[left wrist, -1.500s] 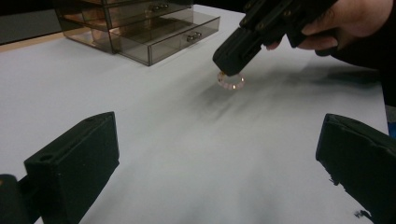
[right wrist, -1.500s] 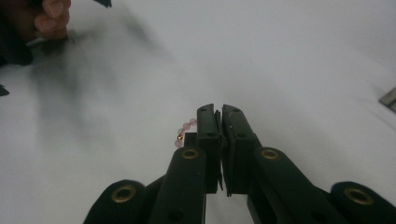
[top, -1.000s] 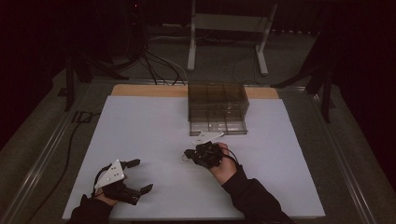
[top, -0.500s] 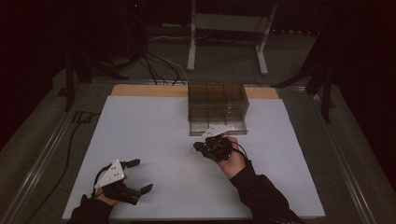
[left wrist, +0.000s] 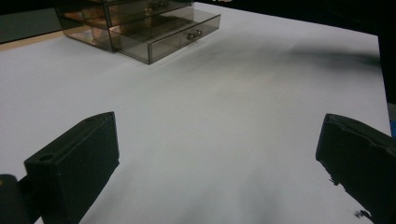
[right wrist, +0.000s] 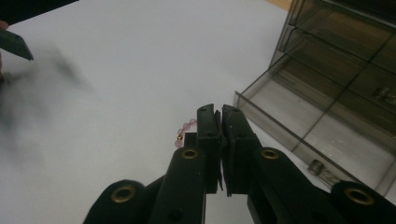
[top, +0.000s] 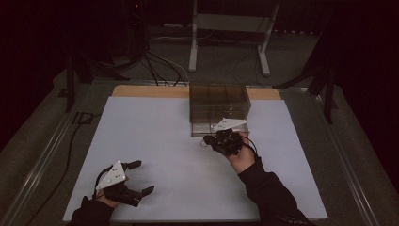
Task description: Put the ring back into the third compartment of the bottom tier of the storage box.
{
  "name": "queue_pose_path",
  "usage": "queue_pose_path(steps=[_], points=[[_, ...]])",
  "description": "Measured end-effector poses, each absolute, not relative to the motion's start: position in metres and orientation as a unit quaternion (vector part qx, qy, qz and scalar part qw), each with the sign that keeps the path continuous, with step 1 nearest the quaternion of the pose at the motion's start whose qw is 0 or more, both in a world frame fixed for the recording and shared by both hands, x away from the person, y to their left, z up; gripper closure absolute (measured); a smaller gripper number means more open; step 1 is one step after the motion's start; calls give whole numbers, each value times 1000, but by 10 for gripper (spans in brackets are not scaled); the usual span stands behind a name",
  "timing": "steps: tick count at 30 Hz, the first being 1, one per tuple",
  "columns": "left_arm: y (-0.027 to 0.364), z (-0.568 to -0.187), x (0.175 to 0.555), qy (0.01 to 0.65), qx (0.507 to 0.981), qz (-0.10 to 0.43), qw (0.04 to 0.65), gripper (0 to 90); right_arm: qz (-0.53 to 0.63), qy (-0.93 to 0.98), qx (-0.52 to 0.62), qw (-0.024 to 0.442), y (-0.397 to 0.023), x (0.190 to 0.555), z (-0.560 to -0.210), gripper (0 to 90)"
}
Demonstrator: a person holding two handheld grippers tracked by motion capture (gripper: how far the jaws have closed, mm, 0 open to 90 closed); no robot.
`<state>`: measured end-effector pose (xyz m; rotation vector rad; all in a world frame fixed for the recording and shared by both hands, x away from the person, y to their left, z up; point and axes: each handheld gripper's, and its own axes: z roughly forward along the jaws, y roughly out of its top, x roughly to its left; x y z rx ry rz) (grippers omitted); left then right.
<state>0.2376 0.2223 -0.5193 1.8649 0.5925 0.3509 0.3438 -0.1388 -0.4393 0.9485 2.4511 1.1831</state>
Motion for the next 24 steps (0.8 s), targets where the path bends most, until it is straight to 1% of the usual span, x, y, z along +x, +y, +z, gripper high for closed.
queue_pose_path(steps=[24], points=[[221,-520,237,248,789,148,543,5,403,828,356,158,-165,361,-425,868]])
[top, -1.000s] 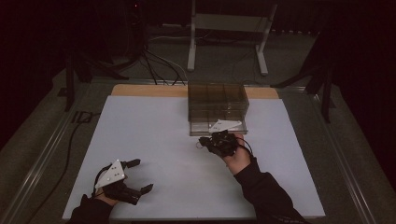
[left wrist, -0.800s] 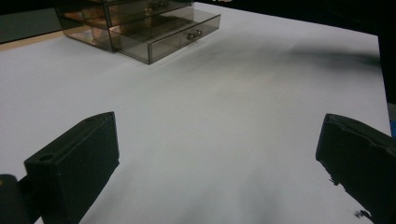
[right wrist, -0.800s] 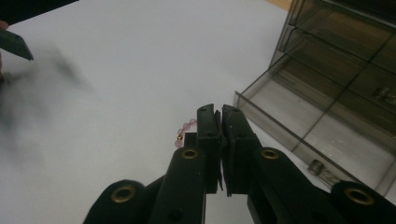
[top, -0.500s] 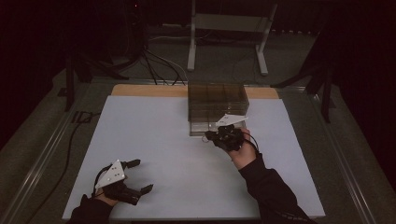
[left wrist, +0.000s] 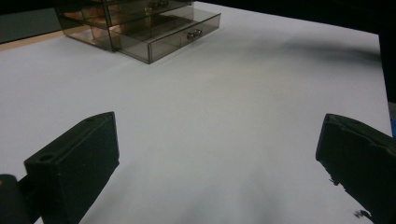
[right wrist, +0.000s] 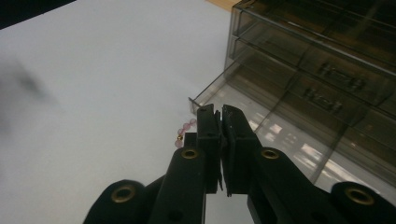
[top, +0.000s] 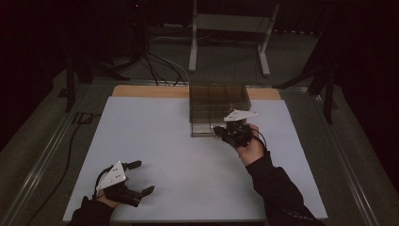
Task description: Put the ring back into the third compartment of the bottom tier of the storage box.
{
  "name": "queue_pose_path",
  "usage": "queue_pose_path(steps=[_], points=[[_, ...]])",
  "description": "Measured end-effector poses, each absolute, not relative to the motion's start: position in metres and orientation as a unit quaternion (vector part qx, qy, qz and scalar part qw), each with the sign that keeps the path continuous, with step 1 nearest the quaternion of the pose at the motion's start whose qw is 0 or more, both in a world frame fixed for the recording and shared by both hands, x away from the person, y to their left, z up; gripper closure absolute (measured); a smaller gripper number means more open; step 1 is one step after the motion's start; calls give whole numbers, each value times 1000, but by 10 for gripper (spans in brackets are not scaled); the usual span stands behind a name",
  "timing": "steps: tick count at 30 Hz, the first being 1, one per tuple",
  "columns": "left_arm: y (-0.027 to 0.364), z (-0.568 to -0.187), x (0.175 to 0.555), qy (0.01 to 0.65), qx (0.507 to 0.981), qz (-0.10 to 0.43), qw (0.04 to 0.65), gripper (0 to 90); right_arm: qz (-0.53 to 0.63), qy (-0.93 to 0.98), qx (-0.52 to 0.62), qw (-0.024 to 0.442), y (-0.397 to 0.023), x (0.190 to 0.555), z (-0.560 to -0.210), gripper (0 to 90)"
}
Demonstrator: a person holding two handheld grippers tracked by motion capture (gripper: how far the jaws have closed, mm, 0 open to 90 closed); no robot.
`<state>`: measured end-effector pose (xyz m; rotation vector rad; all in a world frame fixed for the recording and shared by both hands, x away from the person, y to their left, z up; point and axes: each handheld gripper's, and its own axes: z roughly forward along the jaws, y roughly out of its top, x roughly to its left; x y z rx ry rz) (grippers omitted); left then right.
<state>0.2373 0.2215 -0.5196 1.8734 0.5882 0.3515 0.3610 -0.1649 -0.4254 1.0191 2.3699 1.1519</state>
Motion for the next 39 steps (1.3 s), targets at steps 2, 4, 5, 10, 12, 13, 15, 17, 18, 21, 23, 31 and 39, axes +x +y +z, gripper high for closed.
queue_pose_path(steps=[2,4,5,10,12,13,15,17,18,21,23,31,39], points=[[221,-519,237,247,789,149,543,5,401,828,357,162,-167,363,-424,869],[222,-519,238,248,788,148,544,5,400,827,360,164,-169,364,-424,868],[222,-520,237,248,788,149,543,5,400,826,361,165,-170,365,-423,868],[222,-519,237,248,788,149,544,5,396,823,369,172,-175,371,-421,868],[221,-520,237,247,790,149,541,5,395,822,372,174,-177,373,-421,868],[222,-519,237,247,789,149,543,5,395,821,372,175,-178,373,-421,868],[222,-519,238,248,788,149,544,5,392,820,376,178,-180,375,-420,868],[221,-520,237,248,790,149,541,5,392,818,381,177,-183,377,-421,868],[221,-520,237,247,790,149,541,5,391,818,382,178,-184,378,-421,868],[221,-519,237,249,788,150,544,5,390,816,389,178,-188,381,-422,868],[221,-519,237,247,790,151,541,5,390,812,396,178,-191,384,-423,868],[222,-519,238,248,788,150,544,5,383,803,417,185,-202,395,-425,868],[220,-519,237,245,790,150,541,5,376,794,438,189,-210,404,-433,868]])
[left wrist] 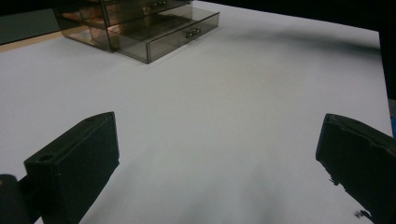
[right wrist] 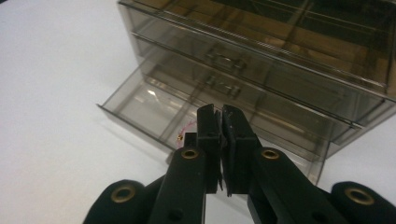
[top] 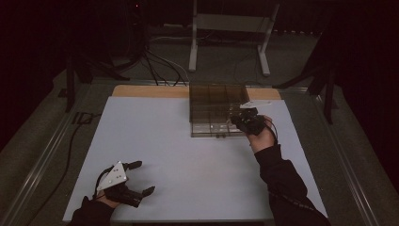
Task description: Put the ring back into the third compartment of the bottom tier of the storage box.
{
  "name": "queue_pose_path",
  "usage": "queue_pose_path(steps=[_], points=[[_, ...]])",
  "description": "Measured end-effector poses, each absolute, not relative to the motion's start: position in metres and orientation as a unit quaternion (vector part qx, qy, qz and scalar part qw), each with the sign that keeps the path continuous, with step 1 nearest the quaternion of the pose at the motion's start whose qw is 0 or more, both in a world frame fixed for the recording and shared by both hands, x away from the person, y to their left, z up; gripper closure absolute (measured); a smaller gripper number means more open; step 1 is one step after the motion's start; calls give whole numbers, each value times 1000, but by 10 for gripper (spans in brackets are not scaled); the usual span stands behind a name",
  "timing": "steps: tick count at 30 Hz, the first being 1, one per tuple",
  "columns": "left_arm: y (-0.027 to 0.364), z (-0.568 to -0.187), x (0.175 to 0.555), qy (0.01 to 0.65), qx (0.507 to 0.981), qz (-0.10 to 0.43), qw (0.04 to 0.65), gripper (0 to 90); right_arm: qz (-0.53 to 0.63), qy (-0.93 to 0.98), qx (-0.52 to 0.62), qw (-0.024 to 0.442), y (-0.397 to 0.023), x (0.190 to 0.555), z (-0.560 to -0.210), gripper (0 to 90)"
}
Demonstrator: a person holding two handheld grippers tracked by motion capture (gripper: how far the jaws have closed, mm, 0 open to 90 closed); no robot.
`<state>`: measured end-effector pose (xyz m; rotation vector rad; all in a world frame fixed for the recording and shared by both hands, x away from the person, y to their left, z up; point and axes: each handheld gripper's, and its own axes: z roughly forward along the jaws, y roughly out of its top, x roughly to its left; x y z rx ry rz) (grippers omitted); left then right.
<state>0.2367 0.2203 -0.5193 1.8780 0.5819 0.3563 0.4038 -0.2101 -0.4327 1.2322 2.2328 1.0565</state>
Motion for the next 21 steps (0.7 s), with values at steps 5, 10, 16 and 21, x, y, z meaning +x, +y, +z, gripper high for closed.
queue_pose_path(steps=[5,10,16,21], points=[[222,-520,237,248,788,150,543,5,369,788,455,190,-215,411,-438,868],[221,-519,237,247,789,150,542,5,365,784,465,190,-216,417,-444,868],[221,-519,237,247,787,150,545,5,359,780,478,182,-218,424,-454,867],[221,-519,237,246,787,150,545,5,352,780,485,179,-217,428,-461,867]])
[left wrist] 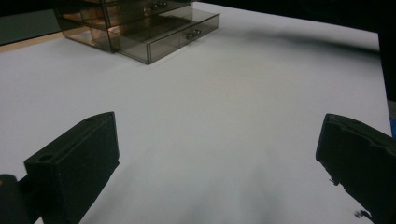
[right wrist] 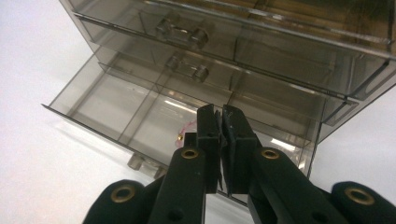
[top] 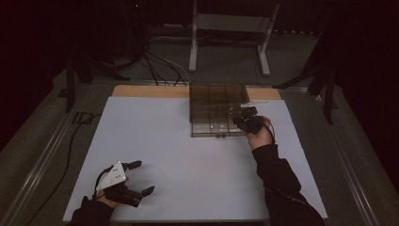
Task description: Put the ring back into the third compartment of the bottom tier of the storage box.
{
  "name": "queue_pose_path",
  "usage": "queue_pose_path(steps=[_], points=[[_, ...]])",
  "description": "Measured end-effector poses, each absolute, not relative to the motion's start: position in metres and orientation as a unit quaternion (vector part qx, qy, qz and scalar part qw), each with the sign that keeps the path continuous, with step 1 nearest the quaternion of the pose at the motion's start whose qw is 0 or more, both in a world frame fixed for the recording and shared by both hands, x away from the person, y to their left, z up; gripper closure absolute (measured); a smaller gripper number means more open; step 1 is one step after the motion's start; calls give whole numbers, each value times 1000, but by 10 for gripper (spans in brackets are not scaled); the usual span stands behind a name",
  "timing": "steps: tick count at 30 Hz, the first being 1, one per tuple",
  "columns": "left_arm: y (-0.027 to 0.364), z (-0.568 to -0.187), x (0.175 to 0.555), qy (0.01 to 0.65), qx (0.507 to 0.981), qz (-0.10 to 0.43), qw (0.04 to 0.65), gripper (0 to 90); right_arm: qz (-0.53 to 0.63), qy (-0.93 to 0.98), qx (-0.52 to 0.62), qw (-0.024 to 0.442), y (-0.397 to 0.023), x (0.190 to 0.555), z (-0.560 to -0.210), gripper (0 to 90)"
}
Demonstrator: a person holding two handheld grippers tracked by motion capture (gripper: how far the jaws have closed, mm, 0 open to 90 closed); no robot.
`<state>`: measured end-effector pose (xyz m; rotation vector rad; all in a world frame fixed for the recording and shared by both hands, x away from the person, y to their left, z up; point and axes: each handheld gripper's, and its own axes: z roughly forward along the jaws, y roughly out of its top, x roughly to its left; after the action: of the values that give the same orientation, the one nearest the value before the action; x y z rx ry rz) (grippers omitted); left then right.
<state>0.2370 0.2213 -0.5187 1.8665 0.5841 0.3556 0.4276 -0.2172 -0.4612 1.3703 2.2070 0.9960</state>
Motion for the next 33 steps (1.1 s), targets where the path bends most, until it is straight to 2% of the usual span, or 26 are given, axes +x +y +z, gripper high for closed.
queue_pose_path(steps=[33], points=[[222,-520,238,247,787,148,546,5,317,768,529,175,-234,446,-491,867]])
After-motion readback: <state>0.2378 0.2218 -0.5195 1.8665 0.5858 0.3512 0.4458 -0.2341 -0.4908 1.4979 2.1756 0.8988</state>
